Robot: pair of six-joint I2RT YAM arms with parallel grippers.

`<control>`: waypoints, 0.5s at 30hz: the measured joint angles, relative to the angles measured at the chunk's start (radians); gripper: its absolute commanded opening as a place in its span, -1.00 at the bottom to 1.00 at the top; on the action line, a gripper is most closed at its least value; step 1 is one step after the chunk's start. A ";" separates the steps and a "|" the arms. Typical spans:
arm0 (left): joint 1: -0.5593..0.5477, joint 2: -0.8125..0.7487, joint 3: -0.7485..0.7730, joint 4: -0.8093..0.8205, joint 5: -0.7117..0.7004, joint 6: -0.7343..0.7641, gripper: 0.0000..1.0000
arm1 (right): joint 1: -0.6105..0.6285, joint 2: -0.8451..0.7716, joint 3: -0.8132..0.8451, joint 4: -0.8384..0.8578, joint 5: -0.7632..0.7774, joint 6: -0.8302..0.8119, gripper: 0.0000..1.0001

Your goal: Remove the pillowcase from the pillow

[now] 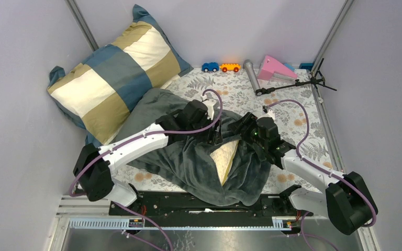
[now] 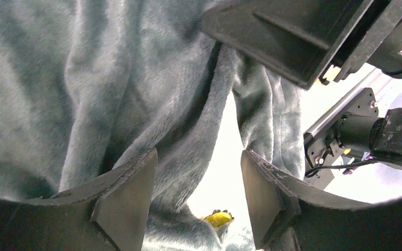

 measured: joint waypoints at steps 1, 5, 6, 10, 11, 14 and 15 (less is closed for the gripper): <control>-0.002 0.010 0.010 0.000 0.010 0.007 0.07 | 0.000 -0.002 0.004 0.000 -0.002 -0.004 0.57; -0.003 0.092 0.053 0.003 0.053 0.027 -0.11 | 0.000 -0.047 0.003 -0.034 -0.004 -0.018 0.62; -0.003 0.113 0.056 0.005 0.061 0.031 -0.17 | 0.000 -0.073 0.001 -0.046 -0.003 -0.026 0.62; -0.003 0.167 0.056 -0.007 0.080 0.039 -0.72 | 0.000 -0.212 -0.045 -0.093 0.008 -0.053 0.62; -0.003 0.171 0.056 -0.008 0.083 0.043 -0.98 | 0.000 -0.249 -0.060 -0.108 0.012 -0.059 0.62; -0.003 0.171 0.057 -0.006 0.092 0.046 -1.00 | 0.000 -0.318 -0.089 -0.146 0.021 -0.069 0.62; -0.003 0.171 0.059 -0.006 0.092 0.048 -1.00 | 0.000 -0.336 -0.097 -0.158 0.021 -0.071 0.62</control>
